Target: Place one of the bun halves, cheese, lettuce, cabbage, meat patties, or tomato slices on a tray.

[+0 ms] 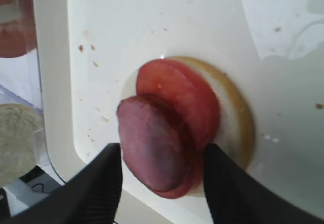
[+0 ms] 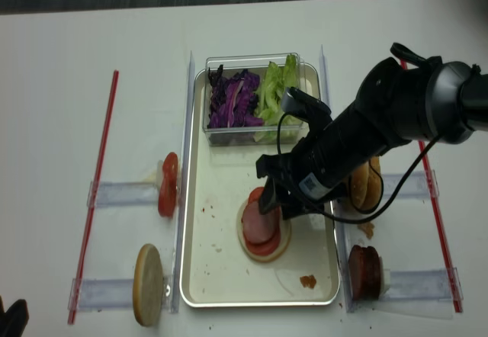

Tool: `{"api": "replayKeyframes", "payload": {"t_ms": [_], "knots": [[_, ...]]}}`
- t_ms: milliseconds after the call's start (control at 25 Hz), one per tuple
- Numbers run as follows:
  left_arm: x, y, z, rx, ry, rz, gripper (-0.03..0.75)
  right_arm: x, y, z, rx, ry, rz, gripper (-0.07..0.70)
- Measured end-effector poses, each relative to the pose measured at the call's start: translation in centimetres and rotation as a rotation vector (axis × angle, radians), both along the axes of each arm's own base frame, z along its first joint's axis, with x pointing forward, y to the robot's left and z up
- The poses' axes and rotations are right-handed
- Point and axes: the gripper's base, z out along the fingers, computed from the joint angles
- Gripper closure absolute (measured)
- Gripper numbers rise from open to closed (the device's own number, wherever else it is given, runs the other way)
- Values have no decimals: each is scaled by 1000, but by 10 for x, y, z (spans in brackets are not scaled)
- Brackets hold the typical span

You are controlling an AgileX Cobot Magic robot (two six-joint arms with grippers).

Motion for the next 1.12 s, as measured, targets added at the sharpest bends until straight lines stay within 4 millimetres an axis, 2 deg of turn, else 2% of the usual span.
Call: {"api": "replayKeyframes", "payload": {"t_ms": [240, 720, 1000, 1120], "knots": [[0, 0, 0, 0, 0, 0, 519, 8, -1, 13, -82, 4, 47, 237], [0, 0, 0, 0, 0, 0, 519, 21, -10, 60, -267, -24, 73, 234], [0, 0, 0, 0, 0, 0, 519, 28, -15, 87, -388, -9, 98, 127], [0, 0, 0, 0, 0, 0, 519, 32, -17, 101, -427, -18, 102, 113]]}}
